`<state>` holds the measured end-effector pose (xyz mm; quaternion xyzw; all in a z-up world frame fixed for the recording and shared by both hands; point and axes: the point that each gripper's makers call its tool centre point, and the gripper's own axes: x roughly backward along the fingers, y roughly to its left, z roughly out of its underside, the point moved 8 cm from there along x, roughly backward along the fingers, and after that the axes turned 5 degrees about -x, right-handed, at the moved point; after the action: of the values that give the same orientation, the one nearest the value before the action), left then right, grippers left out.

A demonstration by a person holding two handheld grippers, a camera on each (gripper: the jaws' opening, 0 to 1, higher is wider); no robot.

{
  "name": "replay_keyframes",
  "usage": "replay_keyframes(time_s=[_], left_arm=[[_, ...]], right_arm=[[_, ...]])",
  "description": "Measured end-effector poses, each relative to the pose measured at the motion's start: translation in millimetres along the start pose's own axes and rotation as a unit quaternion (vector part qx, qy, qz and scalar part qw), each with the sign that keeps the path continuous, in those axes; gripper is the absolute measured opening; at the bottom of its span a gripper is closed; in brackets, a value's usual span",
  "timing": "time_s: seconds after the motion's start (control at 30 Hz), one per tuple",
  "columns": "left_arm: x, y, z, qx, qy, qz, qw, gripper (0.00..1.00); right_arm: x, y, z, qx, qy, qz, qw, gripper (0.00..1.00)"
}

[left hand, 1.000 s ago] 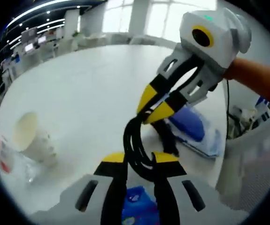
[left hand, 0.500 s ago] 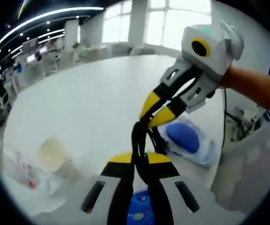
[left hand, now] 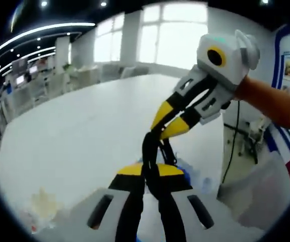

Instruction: Arrange the tabletop items into an orderly group along one side of the table until the central work area is clear of visible clutter.

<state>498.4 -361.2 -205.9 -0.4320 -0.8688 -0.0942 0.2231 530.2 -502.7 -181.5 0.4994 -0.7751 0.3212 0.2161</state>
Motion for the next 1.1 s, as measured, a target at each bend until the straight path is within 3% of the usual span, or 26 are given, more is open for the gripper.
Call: replay_keyframes(time_s=[0.27,0.5,0.63,0.93,1.1], left_arm=[[-55,-40.0,-11.4,0.004,-0.010,0.064,0.9979,0.05],[-100,-70.1,-11.1,0.019,-0.005,0.104,0.9944,0.05],[-122,-83.5,-3.1,0.024,0.011,0.121,0.9923,0.05],[-154,-90.3,13.4,0.012,0.054,0.133,0.9895,0.06],[-167,-89.7,19.0,-0.035,0.081,0.125,0.9881,0.07]], right_arm=[[47,-2,53.0,-0.032,0.056,0.035,0.9973,0.06],[70,-4,95.5,-0.059,0.103,0.043,0.9920,0.06],[71,-3,120.4,-0.065,0.141,0.036,0.9872,0.06],[55,-7,155.5,-0.100,0.176,0.008,0.9792,0.06],[42,-11,167.1,-0.115,0.199,-0.007,0.9731,0.06]])
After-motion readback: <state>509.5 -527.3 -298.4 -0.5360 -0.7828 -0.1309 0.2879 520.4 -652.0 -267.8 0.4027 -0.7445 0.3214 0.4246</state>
